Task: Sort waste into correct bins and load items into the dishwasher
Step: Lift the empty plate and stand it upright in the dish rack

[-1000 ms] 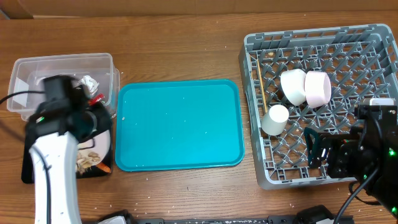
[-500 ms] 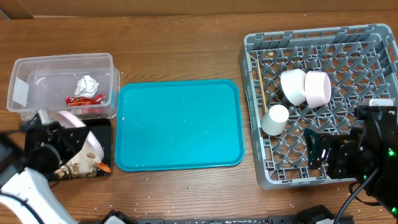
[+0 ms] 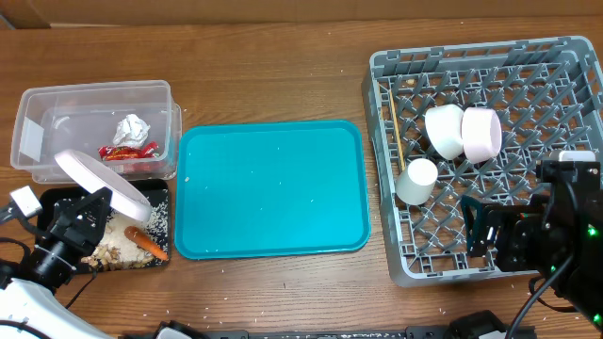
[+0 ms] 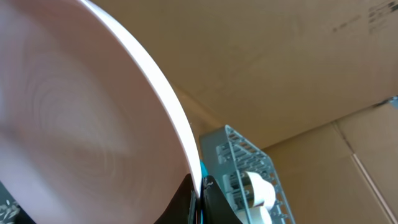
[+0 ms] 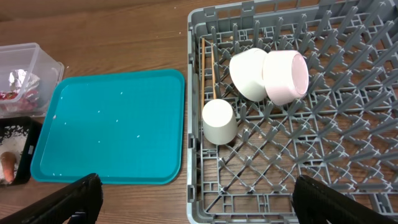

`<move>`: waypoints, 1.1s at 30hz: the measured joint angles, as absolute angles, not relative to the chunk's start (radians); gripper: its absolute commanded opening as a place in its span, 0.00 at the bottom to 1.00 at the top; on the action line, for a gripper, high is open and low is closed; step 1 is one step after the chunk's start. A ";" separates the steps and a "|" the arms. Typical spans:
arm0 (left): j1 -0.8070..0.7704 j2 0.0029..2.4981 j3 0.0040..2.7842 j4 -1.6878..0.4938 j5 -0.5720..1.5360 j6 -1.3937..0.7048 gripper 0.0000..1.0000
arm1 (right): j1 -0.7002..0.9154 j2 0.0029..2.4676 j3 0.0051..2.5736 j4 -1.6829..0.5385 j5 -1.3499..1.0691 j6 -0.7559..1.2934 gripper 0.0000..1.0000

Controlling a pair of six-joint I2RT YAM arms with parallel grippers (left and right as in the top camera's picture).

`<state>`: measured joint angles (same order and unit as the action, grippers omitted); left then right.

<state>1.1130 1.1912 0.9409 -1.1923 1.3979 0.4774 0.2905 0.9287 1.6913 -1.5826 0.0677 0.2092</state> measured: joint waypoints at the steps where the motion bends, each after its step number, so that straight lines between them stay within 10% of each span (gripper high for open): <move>1: 1.113 1.191 0.941 -1.200 1.404 0.480 0.04 | 0.290 0.929 1.691 -1.583 0.067 0.210 1.00; 12: 0.856 1.189 0.939 -1.100 1.467 0.490 0.04 | 0.290 0.929 1.691 -1.586 0.067 0.209 1.00; 24: -0.100 1.282 0.933 0.351 1.154 -0.380 0.04 | 0.290 0.929 1.688 -1.587 0.068 0.210 1.00; 33: -0.517 1.583 0.937 0.847 0.681 -0.898 0.04 | 0.290 0.929 1.688 -1.588 0.059 0.209 1.00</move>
